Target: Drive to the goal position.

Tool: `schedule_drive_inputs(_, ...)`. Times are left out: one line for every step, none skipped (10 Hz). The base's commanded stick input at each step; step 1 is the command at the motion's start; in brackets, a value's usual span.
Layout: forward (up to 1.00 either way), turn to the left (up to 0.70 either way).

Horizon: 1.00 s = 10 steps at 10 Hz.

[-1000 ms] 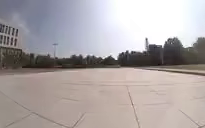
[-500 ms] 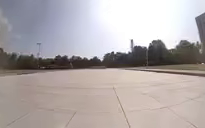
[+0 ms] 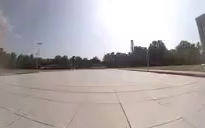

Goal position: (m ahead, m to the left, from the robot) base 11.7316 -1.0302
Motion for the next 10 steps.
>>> schedule_drive_inputs(0.70, 0.00)
schedule_drive_inputs(0.70, 0.00)
schedule_drive_inputs(0.70, 0.00)
schedule_drive_inputs(0.70, 0.00)
schedule_drive_inputs(0.70, 0.00)
schedule_drive_inputs(0.70, 0.00)
schedule_drive_inputs(0.70, 0.00)
schedule_drive_inputs(0.70, 0.00)
schedule_drive_inputs(0.70, 0.00)
schedule_drive_inputs(0.70, 0.00)
